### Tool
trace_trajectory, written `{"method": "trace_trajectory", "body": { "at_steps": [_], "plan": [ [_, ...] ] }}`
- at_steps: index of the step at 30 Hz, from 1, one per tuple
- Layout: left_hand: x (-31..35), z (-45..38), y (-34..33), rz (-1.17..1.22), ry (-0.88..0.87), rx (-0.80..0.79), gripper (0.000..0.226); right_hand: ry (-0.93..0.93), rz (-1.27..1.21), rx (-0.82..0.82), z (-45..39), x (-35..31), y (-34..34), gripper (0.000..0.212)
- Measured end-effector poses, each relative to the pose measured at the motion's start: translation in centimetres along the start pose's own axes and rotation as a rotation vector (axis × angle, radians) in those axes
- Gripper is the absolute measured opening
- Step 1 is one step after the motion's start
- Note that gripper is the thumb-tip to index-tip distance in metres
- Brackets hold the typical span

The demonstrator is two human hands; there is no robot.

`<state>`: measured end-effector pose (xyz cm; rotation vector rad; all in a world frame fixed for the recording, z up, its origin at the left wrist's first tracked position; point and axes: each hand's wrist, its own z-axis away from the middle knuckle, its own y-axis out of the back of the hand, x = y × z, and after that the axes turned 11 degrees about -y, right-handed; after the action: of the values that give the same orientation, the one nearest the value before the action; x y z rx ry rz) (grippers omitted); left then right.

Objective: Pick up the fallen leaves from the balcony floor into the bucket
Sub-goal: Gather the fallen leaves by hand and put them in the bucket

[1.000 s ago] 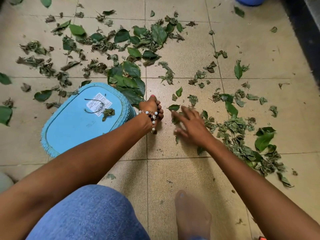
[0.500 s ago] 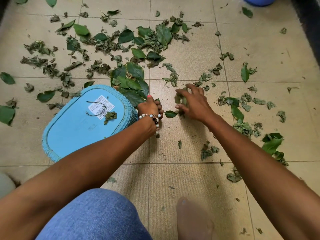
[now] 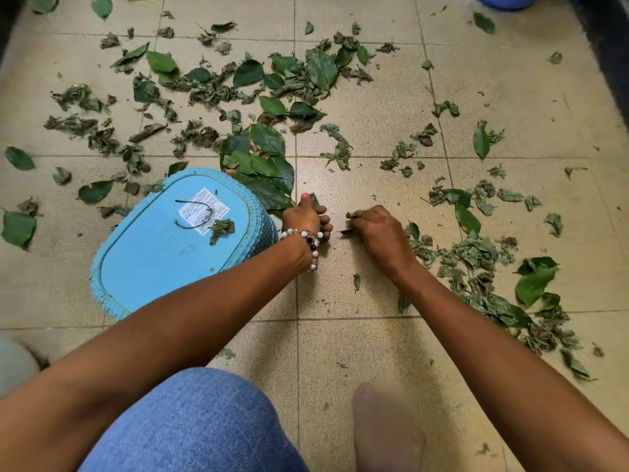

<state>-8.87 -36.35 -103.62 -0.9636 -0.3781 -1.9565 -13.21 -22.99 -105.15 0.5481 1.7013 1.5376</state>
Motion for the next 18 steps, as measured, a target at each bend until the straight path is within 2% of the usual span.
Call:
{"method": "trace_trajectory", "body": {
  "at_steps": [2, 6, 8, 10, 12, 14, 16, 18],
  "plan": [
    [0.0, 0.8, 0.0, -0.034, 0.027, -0.059, 0.052, -0.113, -0.111, -0.002, -0.2, 0.1, 0.9, 0.019],
    [-0.5, 1.7, 0.1, -0.096, 0.019, -0.094, 0.055, -0.544, -0.613, 0.025, -0.3, 0.0, 2.7, 0.021],
    [-0.2, 2.2, 0.2, -0.075, 0.052, -0.131, 0.058, -0.592, -0.767, 0.013, -0.1, -0.6, 3.3, 0.019],
    [0.3, 3.2, 0.2, -0.055, 0.14, -0.22, 0.064, -0.513, -0.694, 0.02, 0.7, -1.9, 4.2, 0.021],
    [0.7, 3.8, 0.0, -0.001, 0.207, -0.279, 0.066, -0.297, -0.484, -0.031, 1.4, -3.2, 4.4, 0.028],
    [0.9, 3.9, -0.3, 0.042, 0.188, -0.249, 0.064, -0.088, -0.303, -0.156, 1.9, -3.9, 4.2, 0.036],
    [1.3, 3.6, -0.3, 0.057, 0.111, -0.149, 0.055, -0.025, -0.259, -0.29, 1.7, -3.9, 4.4, 0.042],
    [2.0, 3.5, -0.1, 0.097, 0.061, -0.057, 0.045, -0.016, -0.268, -0.359, 1.2, -3.6, 4.9, 0.043]
  ]
}}
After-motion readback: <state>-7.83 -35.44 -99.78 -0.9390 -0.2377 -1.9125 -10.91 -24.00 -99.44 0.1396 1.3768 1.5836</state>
